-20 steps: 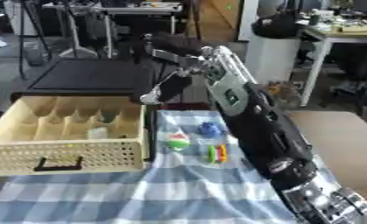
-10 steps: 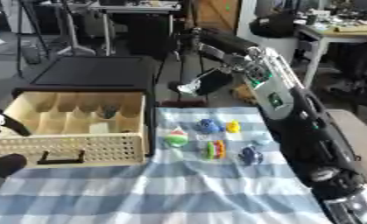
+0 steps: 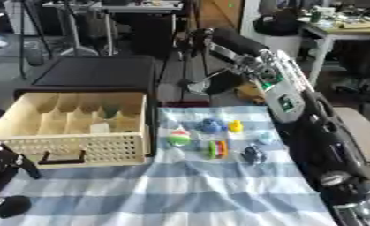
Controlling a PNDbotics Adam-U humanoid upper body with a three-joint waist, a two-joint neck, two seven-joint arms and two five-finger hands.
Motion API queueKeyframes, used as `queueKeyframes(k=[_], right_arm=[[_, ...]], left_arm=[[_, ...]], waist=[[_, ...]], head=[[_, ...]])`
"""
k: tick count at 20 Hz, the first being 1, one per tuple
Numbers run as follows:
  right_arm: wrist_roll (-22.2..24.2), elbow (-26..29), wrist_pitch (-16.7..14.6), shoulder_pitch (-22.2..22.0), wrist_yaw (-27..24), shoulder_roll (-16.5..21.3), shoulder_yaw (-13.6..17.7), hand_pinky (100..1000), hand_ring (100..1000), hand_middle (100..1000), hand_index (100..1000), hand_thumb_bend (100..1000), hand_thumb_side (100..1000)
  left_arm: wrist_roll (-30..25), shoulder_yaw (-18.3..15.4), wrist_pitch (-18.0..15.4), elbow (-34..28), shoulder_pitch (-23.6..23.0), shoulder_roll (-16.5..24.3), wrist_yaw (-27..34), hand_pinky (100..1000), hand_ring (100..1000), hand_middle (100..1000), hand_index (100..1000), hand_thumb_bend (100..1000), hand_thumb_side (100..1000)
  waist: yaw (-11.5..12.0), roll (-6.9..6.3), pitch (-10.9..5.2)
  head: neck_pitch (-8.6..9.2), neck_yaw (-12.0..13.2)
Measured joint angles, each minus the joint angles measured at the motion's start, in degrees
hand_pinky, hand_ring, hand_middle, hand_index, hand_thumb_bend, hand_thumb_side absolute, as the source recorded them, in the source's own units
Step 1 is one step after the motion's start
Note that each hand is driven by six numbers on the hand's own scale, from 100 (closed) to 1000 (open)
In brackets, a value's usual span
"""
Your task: Pick up objects from table and place into drawer.
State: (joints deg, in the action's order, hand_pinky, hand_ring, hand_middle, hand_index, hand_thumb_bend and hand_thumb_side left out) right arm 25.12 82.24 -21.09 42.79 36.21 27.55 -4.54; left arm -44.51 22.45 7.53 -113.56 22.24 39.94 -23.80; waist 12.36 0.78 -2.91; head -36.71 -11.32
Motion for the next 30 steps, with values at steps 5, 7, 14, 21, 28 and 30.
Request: queueKeyframes(k=[5,7,14,21,28,30], right_arm=[[-0.07,0.0,0.09,0.0,-0.02,0.0,0.01,716,681,711,837,383,459],[-0.06,-0.01,0.1,0.0,-0.02,0.0,0.01,717,681,711,837,377,461],[-0.05,-0.01,0.37,-0.23,-0.22,-0.01,0.26,715,678,708,836,355,473],[0.08,0.01,0.54,-0.44,-0.52,-0.06,0.34,713,676,706,836,346,480],[0.27,0.03,0.74,-0.47,-0.53,-0.11,0.36,714,675,704,836,334,478],[0.31,0.04,0.7,-0.49,-0.58,-0.12,0.36,714,676,706,836,325,476]], left_arm=[[-6.3,3.01,3.47,-0.01,-0.1,0.45,0.4,512,708,791,816,759,1000],[-6.87,4.0,4.99,-0.01,-0.1,0.44,0.55,574,757,832,858,751,1000],[-6.81,5.87,8.37,2.59,0.26,-1.48,-1.12,729,848,911,927,720,1000],[-5.61,5.96,8.98,8.99,1.75,-5.64,-5.58,752,852,907,923,692,1000],[-1.49,4.63,7.9,13.33,4.77,-9.35,-8.52,714,818,870,904,675,1000],[-0.78,3.99,7.75,13.54,5.94,-10.08,-8.9,706,809,858,901,672,1000]], waist=[[-0.41,-0.06,0.26],[-0.64,-0.08,0.43],[-1.2,-0.04,0.57],[-1.84,-0.01,1.06],[-2.33,0.06,1.55],[-2.48,0.06,1.58]], head=[[0.0,0.14],[0.0,0.14],[0.0,0.14],[0.02,0.22],[0.04,0.43],[0.05,0.43]])
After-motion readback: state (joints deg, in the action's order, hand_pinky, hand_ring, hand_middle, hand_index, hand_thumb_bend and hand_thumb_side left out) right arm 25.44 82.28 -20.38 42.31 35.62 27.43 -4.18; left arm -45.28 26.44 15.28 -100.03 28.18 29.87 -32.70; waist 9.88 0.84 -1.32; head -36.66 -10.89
